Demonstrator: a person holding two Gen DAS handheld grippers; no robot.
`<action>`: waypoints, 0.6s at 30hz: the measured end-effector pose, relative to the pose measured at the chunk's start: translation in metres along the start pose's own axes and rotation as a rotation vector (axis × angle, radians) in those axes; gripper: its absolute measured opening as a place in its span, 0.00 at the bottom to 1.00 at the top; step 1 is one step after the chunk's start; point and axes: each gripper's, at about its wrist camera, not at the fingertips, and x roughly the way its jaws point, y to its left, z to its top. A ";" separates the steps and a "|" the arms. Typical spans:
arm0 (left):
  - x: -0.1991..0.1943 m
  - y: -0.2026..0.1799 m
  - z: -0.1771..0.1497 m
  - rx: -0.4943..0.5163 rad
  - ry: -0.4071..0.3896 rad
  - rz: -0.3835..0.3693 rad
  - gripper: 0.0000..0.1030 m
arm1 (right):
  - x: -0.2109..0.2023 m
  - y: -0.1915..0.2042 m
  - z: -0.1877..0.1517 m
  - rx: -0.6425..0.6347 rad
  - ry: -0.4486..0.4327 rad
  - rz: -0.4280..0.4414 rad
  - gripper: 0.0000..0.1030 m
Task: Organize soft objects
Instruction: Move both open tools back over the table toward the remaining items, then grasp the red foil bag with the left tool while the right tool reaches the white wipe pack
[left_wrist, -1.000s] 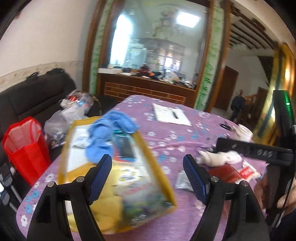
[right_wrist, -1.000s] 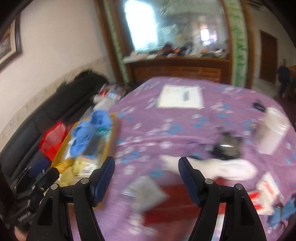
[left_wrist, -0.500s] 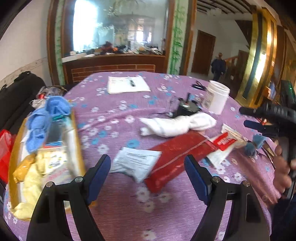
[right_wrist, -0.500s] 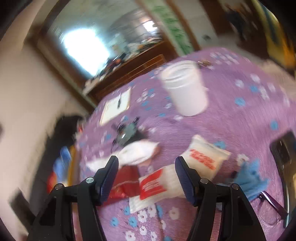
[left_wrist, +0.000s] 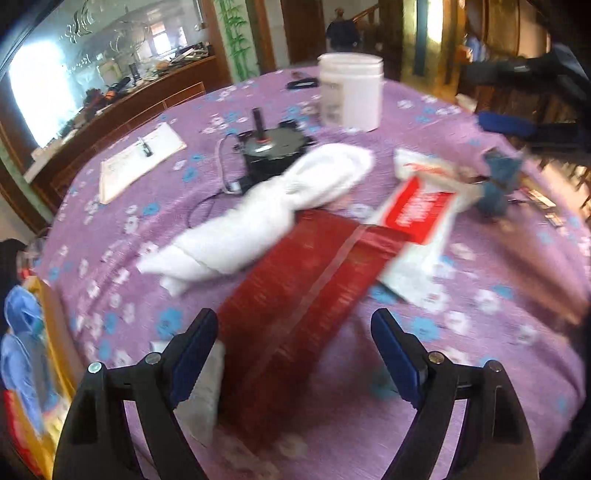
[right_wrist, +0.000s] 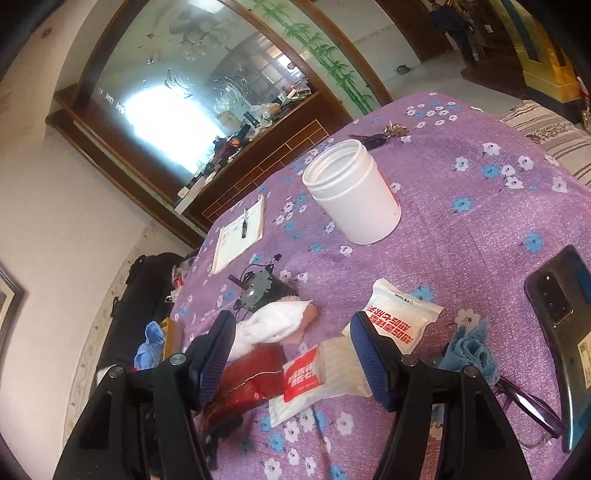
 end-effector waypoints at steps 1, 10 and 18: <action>0.006 0.001 0.004 0.016 0.002 0.022 0.82 | 0.001 0.000 0.000 -0.001 0.004 0.003 0.67; 0.026 0.001 0.002 -0.090 -0.035 -0.001 0.70 | 0.034 0.000 -0.011 -0.025 0.126 -0.052 0.71; -0.009 -0.014 -0.031 -0.199 -0.106 -0.094 0.67 | 0.068 -0.004 -0.019 -0.090 0.190 -0.191 0.71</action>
